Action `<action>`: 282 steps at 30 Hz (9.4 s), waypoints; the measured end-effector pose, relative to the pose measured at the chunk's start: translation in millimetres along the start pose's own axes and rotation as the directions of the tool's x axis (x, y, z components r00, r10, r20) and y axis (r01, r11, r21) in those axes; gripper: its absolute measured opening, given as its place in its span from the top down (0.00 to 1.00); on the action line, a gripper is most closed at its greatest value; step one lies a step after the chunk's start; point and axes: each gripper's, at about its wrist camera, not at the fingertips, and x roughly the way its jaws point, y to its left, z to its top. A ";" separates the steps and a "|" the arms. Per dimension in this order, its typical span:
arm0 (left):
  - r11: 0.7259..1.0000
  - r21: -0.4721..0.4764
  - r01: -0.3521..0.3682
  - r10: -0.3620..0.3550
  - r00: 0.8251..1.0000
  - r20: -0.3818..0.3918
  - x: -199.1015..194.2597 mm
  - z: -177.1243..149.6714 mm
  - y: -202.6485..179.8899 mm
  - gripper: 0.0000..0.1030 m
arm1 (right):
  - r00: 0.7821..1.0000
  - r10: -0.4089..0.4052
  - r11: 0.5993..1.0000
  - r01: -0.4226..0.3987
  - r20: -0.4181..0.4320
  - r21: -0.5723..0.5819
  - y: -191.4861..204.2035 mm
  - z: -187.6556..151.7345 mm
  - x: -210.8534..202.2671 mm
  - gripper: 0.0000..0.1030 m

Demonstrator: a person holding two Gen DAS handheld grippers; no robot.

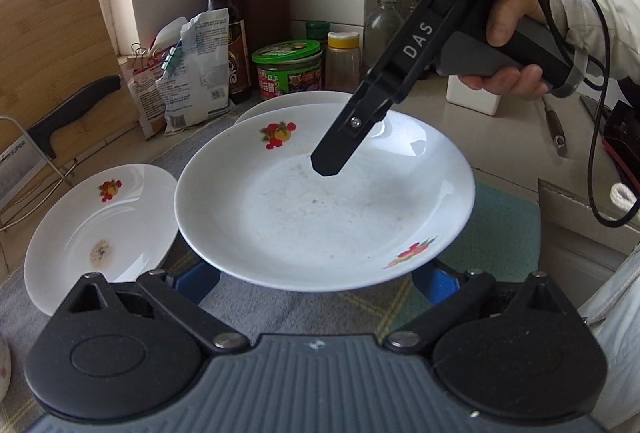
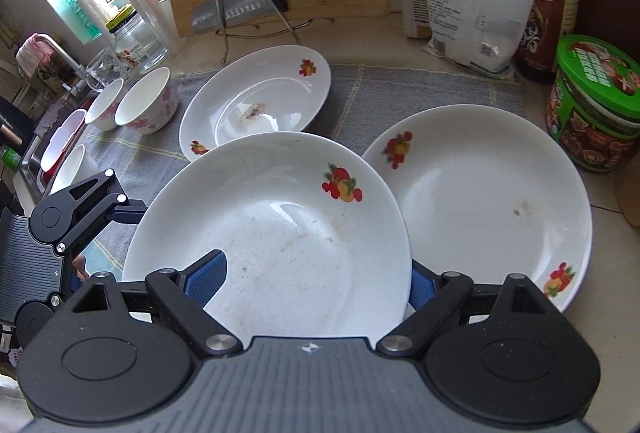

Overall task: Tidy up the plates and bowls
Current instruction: 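Lower the held plate onto the other plate with the right gripper, then settle the plate on the stack, open the right gripper and withdraw, then move the right gripper to the stained white plate and grasp its rim, then lift the stained plate with the right gripper and carry it toward the stack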

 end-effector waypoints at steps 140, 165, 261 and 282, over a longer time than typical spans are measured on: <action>0.973 -0.160 -0.167 0.164 0.986 -0.034 21.1 43.4 24.7 0.01 | 0.970 -0.175 0.982 0.186 0.169 -0.046 -22.8 -21.7 -35.3 0.00; 0.800 -0.404 -0.443 0.373 0.895 -0.243 -11.5 -41.8 77.3 0.01 | 0.984 -0.059 0.983 0.086 0.168 -0.159 49.5 -2.6 14.8 0.00; 0.912 -0.237 -0.335 0.319 0.942 -0.103 17.4 -40.1 133.1 0.00 | 0.973 0.179 0.957 -0.206 -0.145 -0.203 31.4 191.9 181.6 0.10; 0.919 -0.218 -0.329 0.310 0.943 -0.118 12.0 -39.9 132.1 0.01 | 0.973 0.174 0.959 -0.202 -0.149 -0.198 35.9 179.2 172.6 0.11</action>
